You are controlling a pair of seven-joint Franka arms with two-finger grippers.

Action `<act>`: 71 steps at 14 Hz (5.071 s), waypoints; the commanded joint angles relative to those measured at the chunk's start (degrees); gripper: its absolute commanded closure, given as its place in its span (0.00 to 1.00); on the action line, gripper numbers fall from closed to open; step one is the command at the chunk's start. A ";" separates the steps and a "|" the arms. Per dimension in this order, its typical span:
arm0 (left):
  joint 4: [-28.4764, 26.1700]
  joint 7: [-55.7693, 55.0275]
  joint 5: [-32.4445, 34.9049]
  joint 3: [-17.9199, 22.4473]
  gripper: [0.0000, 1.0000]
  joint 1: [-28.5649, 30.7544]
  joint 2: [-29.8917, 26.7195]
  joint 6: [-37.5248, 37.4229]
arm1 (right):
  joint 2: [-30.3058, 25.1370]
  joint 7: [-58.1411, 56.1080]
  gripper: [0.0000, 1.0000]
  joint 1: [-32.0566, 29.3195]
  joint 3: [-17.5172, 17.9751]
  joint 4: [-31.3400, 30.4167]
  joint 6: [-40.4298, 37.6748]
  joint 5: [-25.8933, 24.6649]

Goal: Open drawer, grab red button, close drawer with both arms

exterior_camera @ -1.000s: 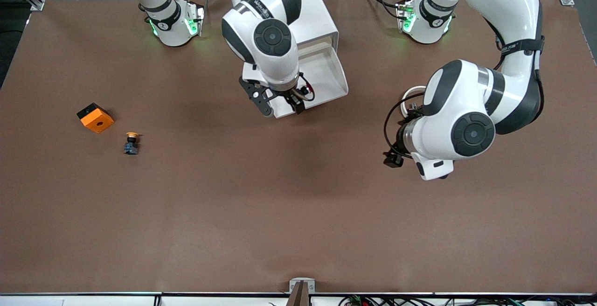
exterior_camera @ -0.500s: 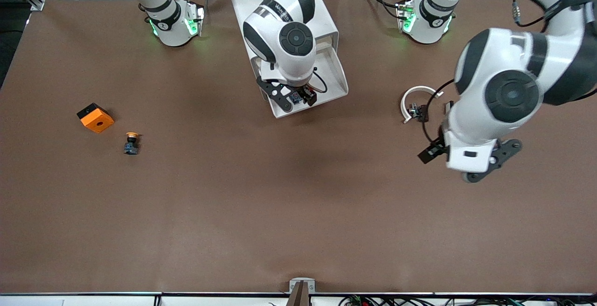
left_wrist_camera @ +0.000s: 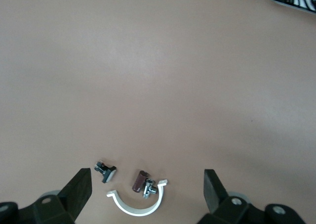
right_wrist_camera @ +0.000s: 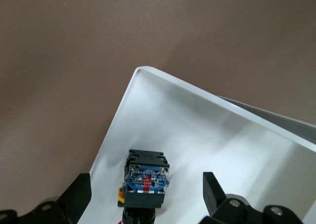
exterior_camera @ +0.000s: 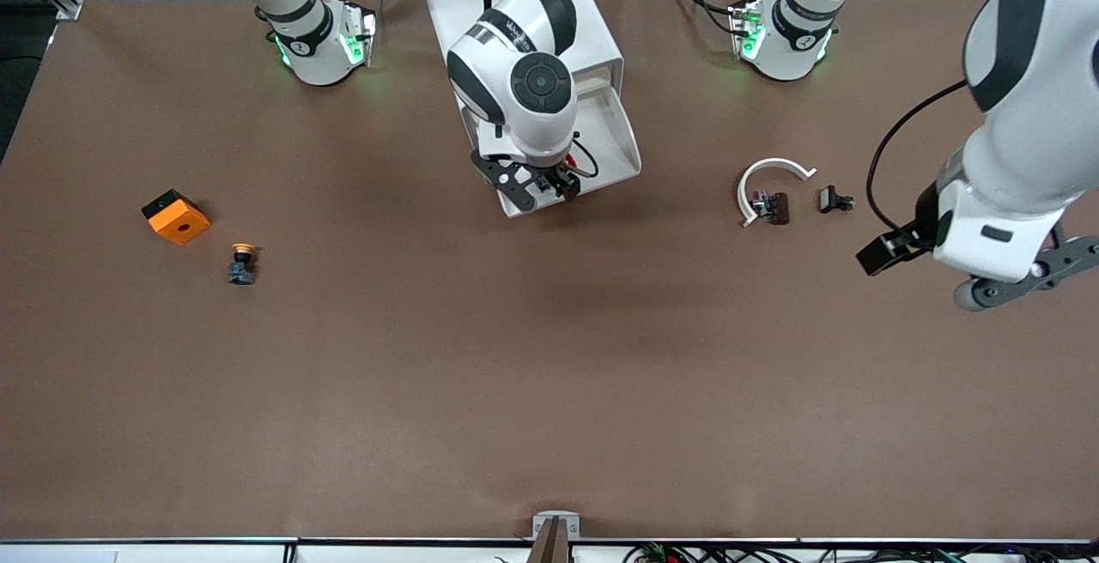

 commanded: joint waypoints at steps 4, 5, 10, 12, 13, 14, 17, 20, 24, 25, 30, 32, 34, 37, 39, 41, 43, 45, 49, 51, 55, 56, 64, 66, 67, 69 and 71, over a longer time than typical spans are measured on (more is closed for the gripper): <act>-7.70 10.34 -2.67 -2.05 0.00 7.10 -8.39 1.84 | 1.24 -1.02 0.15 0.78 -0.27 -0.55 1.07 0.69; -8.15 12.97 -4.26 -3.72 0.00 9.65 -8.93 1.85 | 1.68 -1.11 0.27 0.78 -0.27 -0.46 1.16 0.69; -20.70 23.43 -4.63 -4.35 0.00 15.56 -18.06 7.99 | 2.21 -7.78 0.89 0.78 -0.18 -0.29 1.25 0.78; -20.90 24.25 -4.63 -8.20 0.00 19.15 -18.69 7.30 | 2.21 -7.88 0.94 0.69 -0.18 -0.02 1.16 0.78; -21.07 24.25 -4.63 -9.26 0.00 19.95 -19.48 7.04 | 2.21 -7.88 0.95 0.69 -0.18 0.06 1.16 0.78; -21.16 24.16 -4.54 -9.36 0.00 19.96 -19.66 6.77 | 2.21 -7.88 0.95 0.69 -0.18 0.33 0.99 0.86; -20.81 24.34 -4.54 -9.28 0.00 19.96 -19.48 6.16 | 1.86 -7.79 0.95 -0.19 -0.18 1.99 -0.15 1.65; -20.72 25.57 -4.19 -9.36 0.00 19.87 -19.75 5.63 | 1.77 -8.40 0.95 -3.52 -0.27 7.69 -8.30 3.50; -20.81 25.57 -3.75 -10.41 0.00 19.61 -19.75 5.36 | 1.34 -20.32 0.94 -10.19 -0.18 14.37 -21.48 4.99; -20.81 25.57 -3.75 -10.59 0.00 19.78 -19.66 5.62 | 1.16 -24.62 0.94 -11.86 -0.27 15.44 -24.21 4.99; -20.98 24.25 -3.75 -13.57 0.00 19.08 -15.54 8.60 | -3.76 -55.10 0.93 -23.37 -0.88 14.57 -30.03 3.86; -20.72 23.81 -3.83 -16.82 0.00 18.03 -11.60 11.33 | -5.51 -67.23 0.93 -27.77 -0.88 12.30 -29.95 0.89; -20.72 20.14 -3.75 -19.29 0.00 16.37 -7.11 15.54 | -6.57 -75.26 0.93 -30.94 -0.88 9.57 -28.73 -3.25; -20.54 15.66 -4.62 -19.82 0.00 9.44 -1.48 21.35 | -9.90 -85.62 0.93 -35.94 -0.88 1.94 -21.29 -6.86; -20.63 7.85 -6.55 -20.69 0.00 8.19 1.77 22.23 | -11.93 -90.04 0.92 -38.77 -0.97 -4.82 -13.90 -8.53; -20.72 4.93 -6.65 -21.93 0.00 4.78 3.97 24.08 | -14.56 -90.14 0.92 -39.74 -0.88 -13.17 -4.95 -11.60; -20.81 0.89 -6.73 -21.93 0.00 1.87 6.96 25.92 | -16.24 -90.23 0.92 -41.40 -0.88 -20.56 3.59 -11.88; -21.16 -4.11 -6.65 -22.02 0.00 -0.59 9.24 27.86 | -16.24 -90.32 0.92 -42.64 -0.97 -25.14 9.92 -11.97; -21.16 -12.75 -6.47 -22.11 0.00 -6.22 13.02 28.30 | -14.93 -90.32 0.92 -44.92 -0.97 -31.48 20.57 -12.06; -21.86 -14.15 -7.00 -22.19 0.00 -6.67 13.47 27.95 | -12.56 -90.41 0.92 -46.33 -0.97 -32.36 24.61 -12.06; -22.56 -17.32 -8.66 -22.37 0.00 -9.13 13.74 27.43 | -7.64 -92.52 0.90 -48.61 -0.97 -32.37 30.85 -12.06; -22.65 -17.50 -9.45 -23.33 0.00 -9.13 13.74 27.16 | -6.67 -92.69 0.90 -48.79 -0.97 -32.45 32.09 -12.06; -24.32 -19.07 -12.01 -26.23 0.00 -9.22 14.09 26.63 | -4.03 -95.33 0.87 -49.67 -0.88 -34.47 35.44 -12.06; -24.50 -19.35 -12.01 -26.94 0.00 -9.22 14.27 26.63 | -3.94 -95.33 0.82 -49.76 -0.88 -36.57 39.81 -12.06; -24.59 -19.34 -12.01 -27.46 0.00 -9.22 14.27 26.63 | -3.94 -95.33 0.81 -49.76 -0.88 -37.37 41.05 -12.06; -24.85 -19.43 -12.18 -27.91 0.00 -9.22 14.18 26.63 | -3.94 -95.33 0.60 -49.76 -0.88 -37.46 41.06 -12.06; -25.20 -19.43 -13.94 -28.43 0.00 -9.13 14.18 26.63 | -4.03 -95.33 0.00 -49.76 -0.88 -37.38 40.98 -12.06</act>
